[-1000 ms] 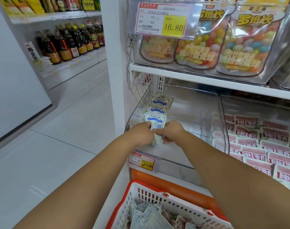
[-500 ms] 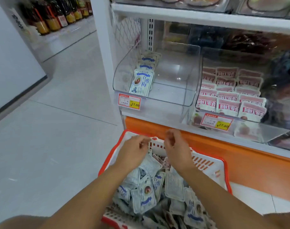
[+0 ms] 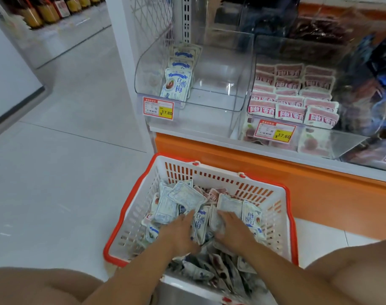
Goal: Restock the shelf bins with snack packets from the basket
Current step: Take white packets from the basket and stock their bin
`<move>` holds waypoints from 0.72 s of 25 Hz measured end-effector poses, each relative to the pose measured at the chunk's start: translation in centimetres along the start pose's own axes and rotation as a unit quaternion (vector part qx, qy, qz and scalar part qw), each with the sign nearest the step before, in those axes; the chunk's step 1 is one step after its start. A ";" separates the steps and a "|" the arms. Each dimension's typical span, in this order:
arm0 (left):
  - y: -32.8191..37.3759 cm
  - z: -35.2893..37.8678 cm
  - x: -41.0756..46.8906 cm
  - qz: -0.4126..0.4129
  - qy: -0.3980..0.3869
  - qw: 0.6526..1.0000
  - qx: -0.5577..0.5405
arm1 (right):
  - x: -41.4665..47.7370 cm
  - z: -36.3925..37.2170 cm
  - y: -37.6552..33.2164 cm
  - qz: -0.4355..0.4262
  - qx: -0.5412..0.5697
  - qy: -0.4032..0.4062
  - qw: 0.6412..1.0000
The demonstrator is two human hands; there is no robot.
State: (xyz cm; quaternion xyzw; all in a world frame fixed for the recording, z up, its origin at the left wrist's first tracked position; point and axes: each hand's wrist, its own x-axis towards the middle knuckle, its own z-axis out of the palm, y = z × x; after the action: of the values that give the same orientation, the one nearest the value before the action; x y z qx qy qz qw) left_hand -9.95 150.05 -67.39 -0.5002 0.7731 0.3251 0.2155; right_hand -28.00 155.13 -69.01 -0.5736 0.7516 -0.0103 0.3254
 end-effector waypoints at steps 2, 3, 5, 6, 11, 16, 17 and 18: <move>0.0 -0.1 0.0 -0.003 -0.023 0.999 -0.022 | -0.4 -1.8 -1.0 0.062 0.172 0.058 0.981; -0.1 -0.1 -0.1 0.001 -0.020 0.999 -0.030 | -0.3 -2.8 -1.2 0.103 0.281 0.079 0.951; -0.8 -0.3 -0.1 -0.005 0.032 0.997 -0.069 | 0.0 -4.6 -1.3 0.159 0.506 0.066 0.845; -1.3 -0.4 -0.2 -0.020 0.062 0.992 -0.110 | 0.0 -5.2 -1.2 0.160 0.584 0.049 0.794; -2.8 -3.1 -2.0 -0.090 0.120 0.882 -0.447 | -0.3 -5.3 -0.8 0.148 0.702 0.013 0.697; -1.9 -5.0 -4.1 -0.042 0.078 0.784 -0.615 | 0.0 -5.3 -1.7 0.120 0.731 -0.005 0.672; -1.8 -5.0 -4.2 -0.039 0.076 0.782 -0.618 | -0.1 -5.3 -1.8 0.107 0.732 -0.014 0.673; -1.7 -4.9 -4.1 -0.038 0.074 0.790 -0.608 | -0.2 -5.4 -1.9 0.095 0.725 -0.025 0.682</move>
State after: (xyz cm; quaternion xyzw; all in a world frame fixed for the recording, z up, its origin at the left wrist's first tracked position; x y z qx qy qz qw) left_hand -6.72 148.65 -61.74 -0.5798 0.4097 0.6812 -0.1785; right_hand -29.02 152.69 -63.95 -0.0840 0.5515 -0.5061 0.6578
